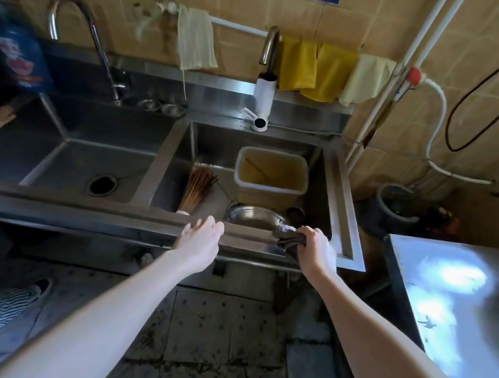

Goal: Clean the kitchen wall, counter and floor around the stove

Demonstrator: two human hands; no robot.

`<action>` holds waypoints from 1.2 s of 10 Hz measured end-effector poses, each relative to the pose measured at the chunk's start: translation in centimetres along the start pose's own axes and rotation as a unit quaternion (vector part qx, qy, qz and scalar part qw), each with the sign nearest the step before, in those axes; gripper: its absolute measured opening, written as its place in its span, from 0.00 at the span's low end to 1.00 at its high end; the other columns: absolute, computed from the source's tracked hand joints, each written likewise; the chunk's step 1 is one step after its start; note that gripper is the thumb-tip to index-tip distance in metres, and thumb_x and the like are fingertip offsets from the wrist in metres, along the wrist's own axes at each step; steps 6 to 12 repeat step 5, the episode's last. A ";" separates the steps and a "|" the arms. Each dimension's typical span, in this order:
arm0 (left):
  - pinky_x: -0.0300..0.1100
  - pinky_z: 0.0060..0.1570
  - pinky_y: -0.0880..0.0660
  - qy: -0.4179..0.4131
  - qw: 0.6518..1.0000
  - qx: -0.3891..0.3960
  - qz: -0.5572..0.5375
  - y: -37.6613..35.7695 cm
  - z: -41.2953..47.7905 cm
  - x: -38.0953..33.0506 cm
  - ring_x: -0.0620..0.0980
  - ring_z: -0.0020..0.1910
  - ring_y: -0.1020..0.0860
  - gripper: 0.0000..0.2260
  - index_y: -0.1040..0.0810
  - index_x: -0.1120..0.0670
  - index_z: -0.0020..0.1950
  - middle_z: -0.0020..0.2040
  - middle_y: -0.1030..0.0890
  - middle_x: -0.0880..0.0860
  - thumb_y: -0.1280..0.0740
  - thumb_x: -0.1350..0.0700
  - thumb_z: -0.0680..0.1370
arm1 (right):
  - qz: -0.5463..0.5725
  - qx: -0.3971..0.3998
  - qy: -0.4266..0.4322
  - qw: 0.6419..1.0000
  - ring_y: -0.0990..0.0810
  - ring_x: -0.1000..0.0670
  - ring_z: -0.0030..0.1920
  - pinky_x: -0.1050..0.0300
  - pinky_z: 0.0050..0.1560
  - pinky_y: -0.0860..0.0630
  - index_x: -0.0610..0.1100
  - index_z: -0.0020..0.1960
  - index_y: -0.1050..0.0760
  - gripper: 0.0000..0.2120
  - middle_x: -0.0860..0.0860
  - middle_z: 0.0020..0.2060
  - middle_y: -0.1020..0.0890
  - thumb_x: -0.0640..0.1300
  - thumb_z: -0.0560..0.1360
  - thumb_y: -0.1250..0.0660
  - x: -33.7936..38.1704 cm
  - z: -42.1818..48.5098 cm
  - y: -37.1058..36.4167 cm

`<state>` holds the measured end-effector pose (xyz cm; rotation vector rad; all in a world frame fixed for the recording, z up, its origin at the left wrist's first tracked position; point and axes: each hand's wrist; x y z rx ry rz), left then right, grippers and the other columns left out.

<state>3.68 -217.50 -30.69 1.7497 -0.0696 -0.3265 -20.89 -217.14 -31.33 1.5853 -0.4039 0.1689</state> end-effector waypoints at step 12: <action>0.52 0.62 0.34 0.008 1.000 0.021 -0.005 0.5 3.8 -0.1 0.55 0.59 0.28 0.13 0.29 0.54 0.62 0.61 0.28 0.55 0.43 0.62 0.79 | -0.029 0.164 -0.031 0.986 0.23 0.43 0.57 0.51 0.55 0.25 0.49 0.65 0.29 0.23 0.45 0.58 0.24 0.42 0.71 0.33 -1.0 2.5 -1.4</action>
Point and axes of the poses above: each hand's wrist, its own z-axis towards the middle knuckle, its own y-axis out of the back of the hand, x = y × z
